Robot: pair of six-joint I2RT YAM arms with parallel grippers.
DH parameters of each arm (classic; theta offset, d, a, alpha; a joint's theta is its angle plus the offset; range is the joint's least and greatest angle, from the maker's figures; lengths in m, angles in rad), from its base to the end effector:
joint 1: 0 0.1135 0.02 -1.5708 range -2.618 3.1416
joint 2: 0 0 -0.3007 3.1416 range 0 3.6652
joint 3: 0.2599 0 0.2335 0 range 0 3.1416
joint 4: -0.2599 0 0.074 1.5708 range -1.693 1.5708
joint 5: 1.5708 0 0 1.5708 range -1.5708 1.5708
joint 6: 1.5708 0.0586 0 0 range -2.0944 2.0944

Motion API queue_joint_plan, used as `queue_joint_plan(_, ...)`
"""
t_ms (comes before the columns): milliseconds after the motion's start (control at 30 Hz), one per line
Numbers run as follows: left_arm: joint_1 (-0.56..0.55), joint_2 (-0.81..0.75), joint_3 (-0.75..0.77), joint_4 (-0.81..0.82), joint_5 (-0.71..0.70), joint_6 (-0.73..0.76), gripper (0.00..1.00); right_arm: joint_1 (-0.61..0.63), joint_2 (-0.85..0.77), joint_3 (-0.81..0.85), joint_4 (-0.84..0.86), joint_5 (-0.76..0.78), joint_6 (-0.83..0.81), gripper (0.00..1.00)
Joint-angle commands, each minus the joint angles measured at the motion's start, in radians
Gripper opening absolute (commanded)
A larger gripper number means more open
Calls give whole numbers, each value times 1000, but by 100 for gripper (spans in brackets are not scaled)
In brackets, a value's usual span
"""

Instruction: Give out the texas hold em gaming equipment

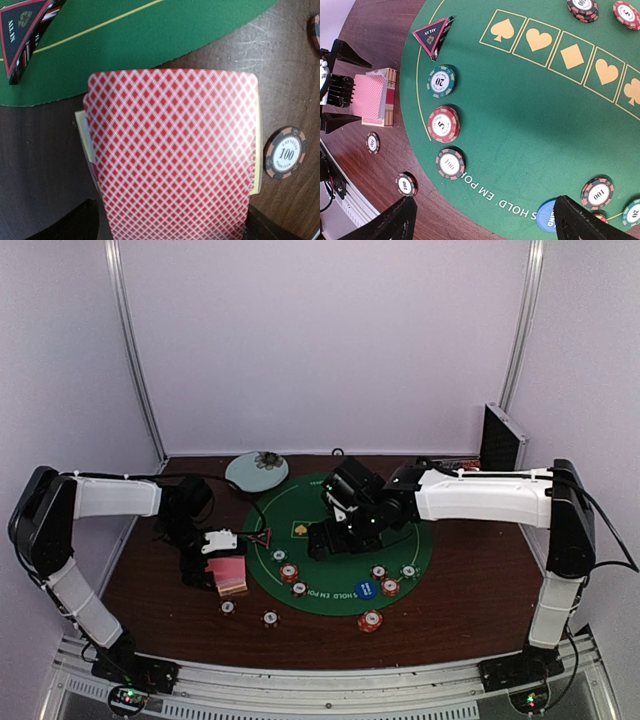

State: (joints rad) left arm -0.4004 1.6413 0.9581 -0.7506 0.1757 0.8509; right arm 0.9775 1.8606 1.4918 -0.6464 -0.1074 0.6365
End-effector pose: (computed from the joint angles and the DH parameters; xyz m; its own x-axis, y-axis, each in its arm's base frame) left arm 0.2465 -0.1155 0.1871 -0.2964 0.9293 -0.2202 0.9534 0.3013 -0.0115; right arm 0.2228 0.3416 0.2639 -0.8907 -0.2639 -0.3700 -0.4060 0.8280 0.3867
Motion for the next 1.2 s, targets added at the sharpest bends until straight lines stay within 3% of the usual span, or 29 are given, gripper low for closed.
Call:
queue_joint_plan(0,-5,11,-12,44,20,22,97,1,-46,-26,28,1,18,99)
queue_joint_plan(767,-5,31,-60,99,-6,12,97,-5,-80,-81,50,5,32,99)
queue_joint_plan(1167,-6,0,-124,160,-16,0,78,-5,-78,-84,59,-2,37,97)
